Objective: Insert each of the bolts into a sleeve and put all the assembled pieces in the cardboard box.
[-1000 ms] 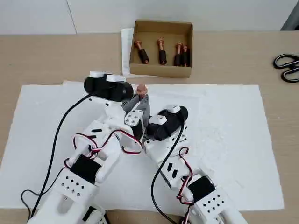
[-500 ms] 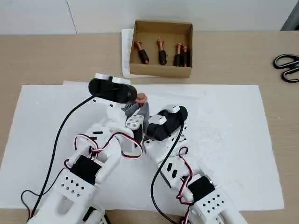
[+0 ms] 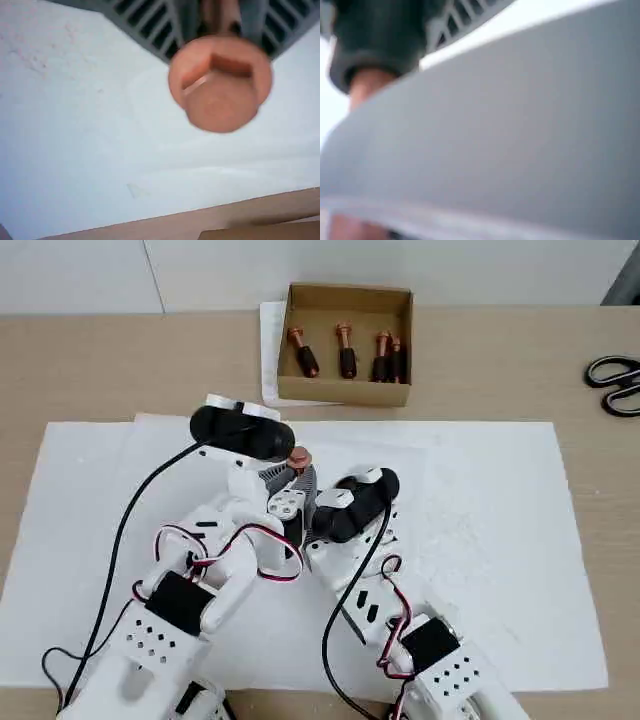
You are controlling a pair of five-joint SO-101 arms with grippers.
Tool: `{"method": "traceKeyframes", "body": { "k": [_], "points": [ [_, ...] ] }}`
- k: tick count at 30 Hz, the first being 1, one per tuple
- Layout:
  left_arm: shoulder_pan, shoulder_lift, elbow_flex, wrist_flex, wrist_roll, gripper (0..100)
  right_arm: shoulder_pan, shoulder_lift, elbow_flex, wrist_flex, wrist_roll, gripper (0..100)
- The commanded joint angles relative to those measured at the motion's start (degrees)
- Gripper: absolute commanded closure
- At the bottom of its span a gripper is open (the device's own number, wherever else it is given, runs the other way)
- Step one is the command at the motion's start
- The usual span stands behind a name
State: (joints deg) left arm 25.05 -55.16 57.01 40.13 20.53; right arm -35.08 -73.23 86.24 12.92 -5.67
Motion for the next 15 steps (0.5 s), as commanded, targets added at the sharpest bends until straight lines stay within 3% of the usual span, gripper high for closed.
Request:
{"method": "traceKeyframes", "body": {
  "k": [1,7,15],
  "points": [
    [-0.2,-0.3,-1.8,0.9,-0.7,99,0.1,-1.0,-0.9,-1.0,-0.2,99.5],
    [-0.2,-0.3,-1.9,2.5,-0.4,85,0.1,-1.0,-0.9,-1.0,-0.2,99.5],
    [-0.2,-0.6,-2.3,3.0,-0.4,84,0.1,-1.0,-0.9,-1.0,-0.2,99.5]
  ]
}}
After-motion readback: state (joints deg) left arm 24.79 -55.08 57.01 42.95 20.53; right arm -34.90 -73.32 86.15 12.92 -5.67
